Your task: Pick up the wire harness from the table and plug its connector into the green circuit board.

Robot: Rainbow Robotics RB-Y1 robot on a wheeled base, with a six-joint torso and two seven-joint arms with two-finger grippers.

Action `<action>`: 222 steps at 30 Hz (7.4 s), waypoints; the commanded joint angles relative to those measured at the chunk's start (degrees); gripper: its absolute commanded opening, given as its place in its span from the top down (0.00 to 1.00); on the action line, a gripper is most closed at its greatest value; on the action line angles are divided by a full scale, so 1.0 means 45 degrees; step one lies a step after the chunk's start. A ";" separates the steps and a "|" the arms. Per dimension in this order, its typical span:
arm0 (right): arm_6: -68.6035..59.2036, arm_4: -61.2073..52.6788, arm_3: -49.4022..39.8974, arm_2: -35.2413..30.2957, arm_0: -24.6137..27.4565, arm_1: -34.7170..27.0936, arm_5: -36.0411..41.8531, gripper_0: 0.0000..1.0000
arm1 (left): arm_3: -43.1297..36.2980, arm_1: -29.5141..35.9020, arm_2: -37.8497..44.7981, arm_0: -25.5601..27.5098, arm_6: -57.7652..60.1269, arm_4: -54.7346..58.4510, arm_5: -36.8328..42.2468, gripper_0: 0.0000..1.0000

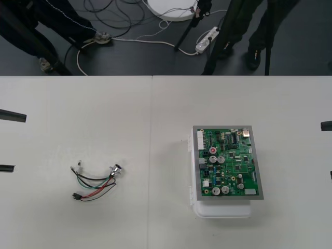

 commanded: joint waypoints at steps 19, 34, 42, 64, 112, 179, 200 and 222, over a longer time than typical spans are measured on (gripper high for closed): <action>0.3650 -0.3967 0.2229 0.2926 0.0223 -0.1849 0.1579 0.00 | 0.1656 0.0231 -0.2116 -0.3281 -0.8995 -0.3820 -0.0540 0.00; 0.5505 -0.7209 0.2971 0.5699 0.0087 -0.2747 0.2106 0.00 | 0.1656 0.0192 -0.3952 -0.4336 -1.4483 -0.4484 -0.0364 0.00; 0.7321 -0.8225 0.3577 0.7691 -0.1046 -0.2767 0.2243 0.00 | 0.1676 0.0192 -0.5554 -0.4512 -1.6963 -0.4504 0.1257 0.00; 1.3454 -1.2053 0.6038 1.4176 -0.4777 -0.3372 0.1247 0.00 | 0.3219 -0.2054 -0.7253 -0.5489 -2.3741 -0.5617 0.2566 0.00; 1.3376 -1.2873 0.7210 1.6187 -0.6573 -0.3509 0.0895 0.00 | 0.5680 -0.4378 -1.1198 -0.6934 -2.9717 -0.6535 0.5574 0.00; 1.4314 -1.2580 0.7776 1.6168 -0.6573 -0.2884 0.0543 0.00 | 0.5836 -0.3988 -1.2194 -0.6016 -2.9795 -0.6223 0.6472 0.12; 1.4314 -1.2658 0.7796 1.6168 -0.6593 -0.2884 0.0622 0.00 | 0.5367 -0.3578 -1.2858 -0.6250 -3.0303 -0.5832 0.6609 1.00; 1.4294 -1.2658 0.7796 1.6187 -0.6573 -0.2865 0.0739 0.00 | 0.5367 -0.2933 -1.1393 -0.6250 -2.9307 -0.5148 0.5769 1.00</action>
